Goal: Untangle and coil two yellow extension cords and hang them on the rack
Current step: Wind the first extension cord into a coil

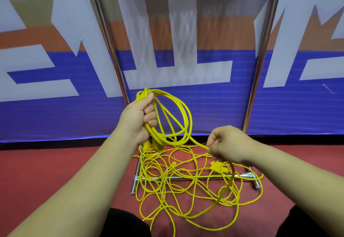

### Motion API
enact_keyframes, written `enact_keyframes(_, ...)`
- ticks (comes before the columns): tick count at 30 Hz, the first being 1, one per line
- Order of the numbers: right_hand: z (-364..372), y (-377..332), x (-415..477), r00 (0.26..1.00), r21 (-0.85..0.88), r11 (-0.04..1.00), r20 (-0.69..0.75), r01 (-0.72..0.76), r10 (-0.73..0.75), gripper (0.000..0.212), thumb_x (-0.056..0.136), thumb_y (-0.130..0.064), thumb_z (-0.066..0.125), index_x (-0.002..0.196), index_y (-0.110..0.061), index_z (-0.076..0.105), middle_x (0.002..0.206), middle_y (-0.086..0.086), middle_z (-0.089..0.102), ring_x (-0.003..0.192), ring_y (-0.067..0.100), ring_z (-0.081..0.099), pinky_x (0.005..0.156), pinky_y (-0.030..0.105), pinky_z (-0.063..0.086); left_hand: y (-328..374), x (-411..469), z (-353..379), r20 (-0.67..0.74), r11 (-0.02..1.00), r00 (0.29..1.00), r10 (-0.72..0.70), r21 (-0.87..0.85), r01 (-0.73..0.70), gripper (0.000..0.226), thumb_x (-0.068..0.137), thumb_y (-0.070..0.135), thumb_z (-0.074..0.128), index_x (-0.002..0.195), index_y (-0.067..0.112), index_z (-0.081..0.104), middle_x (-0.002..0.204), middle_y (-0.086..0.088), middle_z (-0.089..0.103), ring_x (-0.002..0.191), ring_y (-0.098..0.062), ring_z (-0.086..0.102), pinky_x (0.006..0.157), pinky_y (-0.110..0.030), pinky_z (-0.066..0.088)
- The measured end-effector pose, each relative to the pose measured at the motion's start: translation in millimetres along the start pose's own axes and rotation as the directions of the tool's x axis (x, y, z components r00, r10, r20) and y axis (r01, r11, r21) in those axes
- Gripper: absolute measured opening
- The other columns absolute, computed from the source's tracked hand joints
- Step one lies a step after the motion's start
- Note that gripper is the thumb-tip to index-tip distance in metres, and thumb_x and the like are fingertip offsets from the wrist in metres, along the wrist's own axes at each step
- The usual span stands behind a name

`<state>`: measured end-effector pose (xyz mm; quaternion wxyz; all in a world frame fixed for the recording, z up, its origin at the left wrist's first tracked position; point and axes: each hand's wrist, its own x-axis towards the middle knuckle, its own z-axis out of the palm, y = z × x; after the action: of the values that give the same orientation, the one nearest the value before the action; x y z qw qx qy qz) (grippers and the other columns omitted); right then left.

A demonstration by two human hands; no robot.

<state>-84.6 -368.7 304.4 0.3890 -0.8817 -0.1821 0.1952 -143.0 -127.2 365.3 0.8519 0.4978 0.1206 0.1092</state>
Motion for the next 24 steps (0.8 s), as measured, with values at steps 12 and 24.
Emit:
enact_keyframes(12,-20,-7,2,0.914,0.363,0.911,-0.405,0.195,-0.034,0.01,0.086,-0.006,0.073,0.086,-0.012,0.066,0.067,0.009,0.073,0.063,0.018,0.07,0.066,0.037,0.063,-38,-3,12,-0.032,0.931,0.999,0.025,0.365,-0.012,0.009,0.093,0.02,0.068,0.088,0.015,0.063,0.068,-0.001,0.058,0.037,-0.007,0.032,0.038,-0.02,0.03)
enact_keyframes(24,-5,-31,-15,0.935,0.433,0.831,-0.214,0.35,-0.282,0.019,0.083,0.002,0.076,0.078,-0.008,0.061,0.067,0.012,0.072,0.066,0.029,0.069,0.061,0.036,0.057,-59,-4,35,-0.065,0.968,0.98,-0.188,0.158,0.196,0.025,0.093,0.022,0.068,0.116,0.014,0.067,0.1,-0.012,0.077,0.036,-0.005,0.032,0.037,-0.019,0.033)
